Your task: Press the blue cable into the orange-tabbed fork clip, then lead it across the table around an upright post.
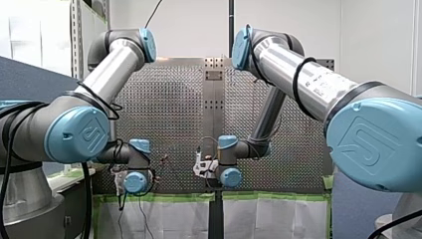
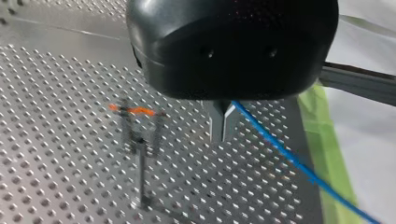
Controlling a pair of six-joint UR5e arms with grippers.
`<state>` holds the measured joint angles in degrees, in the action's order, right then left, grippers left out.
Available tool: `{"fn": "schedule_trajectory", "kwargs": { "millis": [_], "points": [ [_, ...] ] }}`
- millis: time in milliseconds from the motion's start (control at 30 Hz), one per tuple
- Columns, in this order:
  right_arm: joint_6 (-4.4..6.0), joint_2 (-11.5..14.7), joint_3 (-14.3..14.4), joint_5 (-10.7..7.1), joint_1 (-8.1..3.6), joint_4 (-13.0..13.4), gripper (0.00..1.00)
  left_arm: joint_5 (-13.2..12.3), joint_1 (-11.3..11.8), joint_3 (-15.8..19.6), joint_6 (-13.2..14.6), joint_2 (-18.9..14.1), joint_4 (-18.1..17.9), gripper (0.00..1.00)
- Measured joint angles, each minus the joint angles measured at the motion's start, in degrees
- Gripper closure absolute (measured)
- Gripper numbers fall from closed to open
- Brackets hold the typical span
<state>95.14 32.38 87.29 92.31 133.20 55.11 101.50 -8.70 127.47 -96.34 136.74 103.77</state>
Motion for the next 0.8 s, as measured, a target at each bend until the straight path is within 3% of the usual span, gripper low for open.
{"fn": "schedule_trajectory", "kwargs": {
  "millis": [500,800],
  "points": [
    [-0.11,-0.05,-0.29,-0.01,-0.81,-0.06,1.0,-0.56,0.14,-1.89,-0.8,-2.32,0.7,1.0],
    [-0.27,-0.07,-0.3,-0.02,-1.24,-0.33,1.0,-0.56,0.15,-5.19,-1.31,-2.25,4.49,1.0]
  ]
}}
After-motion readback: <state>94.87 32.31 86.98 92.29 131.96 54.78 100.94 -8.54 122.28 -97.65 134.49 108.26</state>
